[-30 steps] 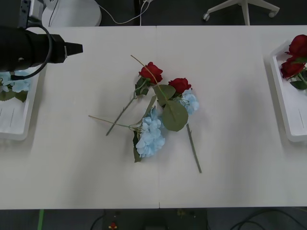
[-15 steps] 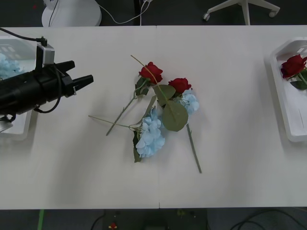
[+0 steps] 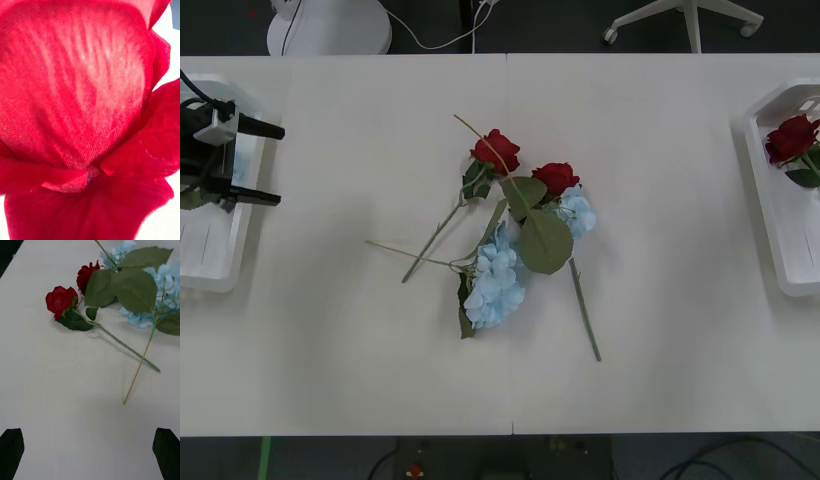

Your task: Put the red flowers into the right box and the blue flowers into the left box

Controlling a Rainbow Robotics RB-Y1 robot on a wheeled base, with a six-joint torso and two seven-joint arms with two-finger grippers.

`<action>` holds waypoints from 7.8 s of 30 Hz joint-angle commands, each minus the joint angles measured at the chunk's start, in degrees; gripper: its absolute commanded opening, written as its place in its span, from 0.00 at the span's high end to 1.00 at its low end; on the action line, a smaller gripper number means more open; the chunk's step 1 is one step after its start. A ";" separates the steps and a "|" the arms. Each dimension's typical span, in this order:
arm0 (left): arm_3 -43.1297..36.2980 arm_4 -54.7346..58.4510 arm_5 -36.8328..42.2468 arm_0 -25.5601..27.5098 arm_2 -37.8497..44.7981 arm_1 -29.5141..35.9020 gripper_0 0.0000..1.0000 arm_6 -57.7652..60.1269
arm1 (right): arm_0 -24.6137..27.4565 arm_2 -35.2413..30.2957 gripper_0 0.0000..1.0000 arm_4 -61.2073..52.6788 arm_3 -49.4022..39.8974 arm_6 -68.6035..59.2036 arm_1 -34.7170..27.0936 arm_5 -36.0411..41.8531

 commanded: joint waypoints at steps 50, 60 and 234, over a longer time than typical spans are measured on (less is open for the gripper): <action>-37.76 -67.87 11.22 -5.83 -8.57 -18.63 0.00 51.36 | -2.63 2.60 0.04 -48.28 -26.57 29.75 -5.38 17.81; -30.02 -68.84 13.85 -5.75 -11.65 -25.40 0.00 52.42 | -2.63 5.23 0.04 -49.60 -31.23 18.41 -4.68 17.81; -32.13 -70.16 5.07 9.72 27.11 -19.33 0.00 106.38 | -5.79 24.04 1.00 -18.23 -26.83 -16.75 18.88 19.48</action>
